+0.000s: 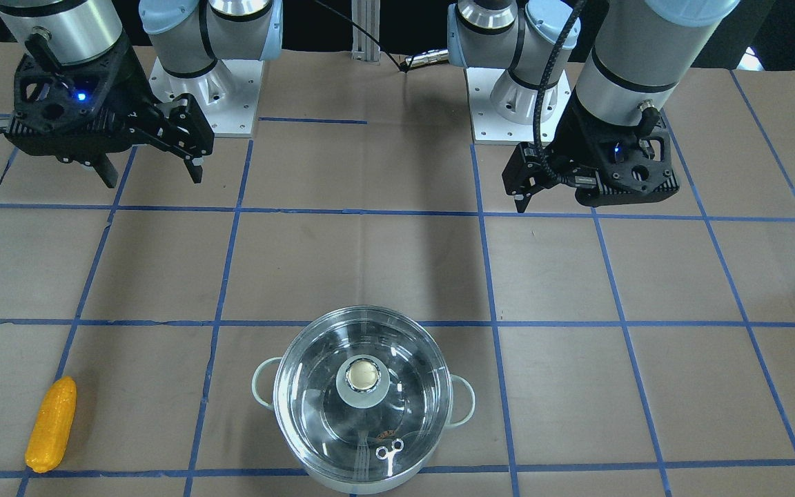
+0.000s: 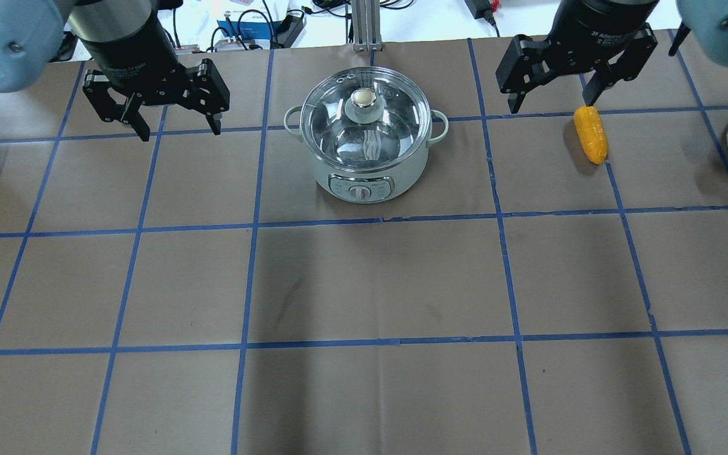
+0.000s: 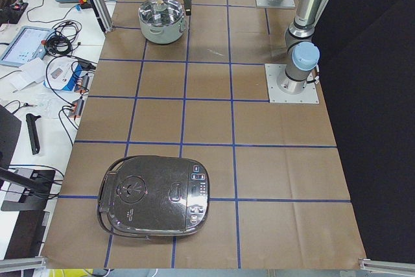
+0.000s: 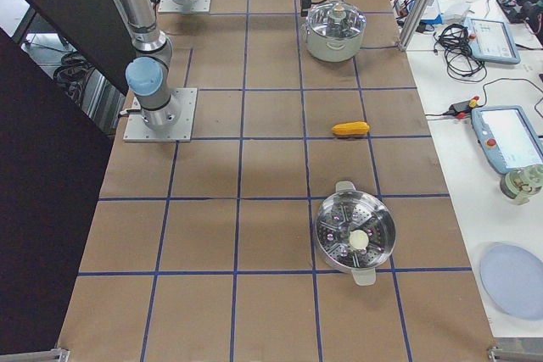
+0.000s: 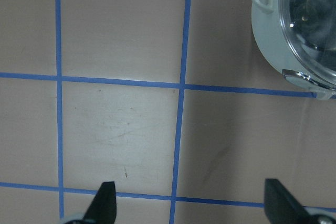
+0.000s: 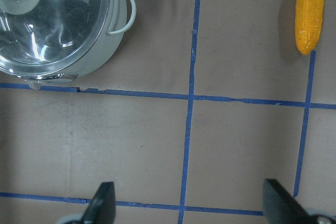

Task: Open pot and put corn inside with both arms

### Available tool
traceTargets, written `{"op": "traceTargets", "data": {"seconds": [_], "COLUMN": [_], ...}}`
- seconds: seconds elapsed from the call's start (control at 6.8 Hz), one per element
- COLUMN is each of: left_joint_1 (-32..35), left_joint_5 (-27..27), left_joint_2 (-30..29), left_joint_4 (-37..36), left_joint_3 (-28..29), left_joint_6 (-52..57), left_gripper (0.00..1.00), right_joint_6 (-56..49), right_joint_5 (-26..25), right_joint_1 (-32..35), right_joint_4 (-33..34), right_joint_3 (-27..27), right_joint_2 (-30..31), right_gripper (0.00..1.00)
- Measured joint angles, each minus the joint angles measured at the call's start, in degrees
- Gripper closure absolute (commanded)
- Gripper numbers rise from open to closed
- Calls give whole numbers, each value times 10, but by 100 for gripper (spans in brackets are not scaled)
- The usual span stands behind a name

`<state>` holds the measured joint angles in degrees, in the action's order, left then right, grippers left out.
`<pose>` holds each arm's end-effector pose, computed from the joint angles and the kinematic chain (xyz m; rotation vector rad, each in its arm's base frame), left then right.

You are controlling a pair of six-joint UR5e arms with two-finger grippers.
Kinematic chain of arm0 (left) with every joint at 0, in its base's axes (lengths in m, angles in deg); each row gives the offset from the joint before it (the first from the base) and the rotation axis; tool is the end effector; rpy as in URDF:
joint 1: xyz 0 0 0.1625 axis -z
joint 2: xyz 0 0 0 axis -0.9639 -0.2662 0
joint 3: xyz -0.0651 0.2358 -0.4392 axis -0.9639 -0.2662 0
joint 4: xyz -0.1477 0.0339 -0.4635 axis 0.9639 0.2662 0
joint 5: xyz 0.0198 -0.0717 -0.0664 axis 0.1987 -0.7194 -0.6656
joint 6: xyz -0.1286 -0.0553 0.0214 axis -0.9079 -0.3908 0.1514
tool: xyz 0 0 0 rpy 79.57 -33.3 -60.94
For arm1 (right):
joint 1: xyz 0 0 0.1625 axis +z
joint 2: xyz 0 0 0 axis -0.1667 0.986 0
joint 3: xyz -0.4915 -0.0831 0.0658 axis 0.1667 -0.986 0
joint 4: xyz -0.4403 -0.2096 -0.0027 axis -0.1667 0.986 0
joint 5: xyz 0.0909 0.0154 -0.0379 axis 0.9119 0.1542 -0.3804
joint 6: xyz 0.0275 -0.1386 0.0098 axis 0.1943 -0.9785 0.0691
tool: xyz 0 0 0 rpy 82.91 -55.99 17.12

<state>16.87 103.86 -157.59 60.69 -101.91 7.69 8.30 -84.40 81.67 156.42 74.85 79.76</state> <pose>-0.1434 -0.6191 0.5307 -0.1293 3.0987 0.0478 0.1497 -0.5969 0.5673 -0.1197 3.1157 -0.1011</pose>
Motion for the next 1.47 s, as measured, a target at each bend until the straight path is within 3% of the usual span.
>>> {"op": "traceTargets", "data": {"seconds": [0.59,1.03,1.47], "left_joint_1": [-1,23,80], "left_joint_5": [1,-6,-26], "left_joint_2": [-7,-44,-139], "left_joint_4": [2,-19,-90], "left_joint_3": [5,25,109], "left_joint_6": [-2,-58,-106], "left_gripper": [0,0,0], "right_joint_6": [0,-1,0], "right_joint_5": [0,0,0], "right_joint_1": [0,0,0], "right_joint_4": [0,0,0], "right_joint_3": [0,0,0], "right_joint_2": [0,0,0], "right_gripper": [0,0,0]}}
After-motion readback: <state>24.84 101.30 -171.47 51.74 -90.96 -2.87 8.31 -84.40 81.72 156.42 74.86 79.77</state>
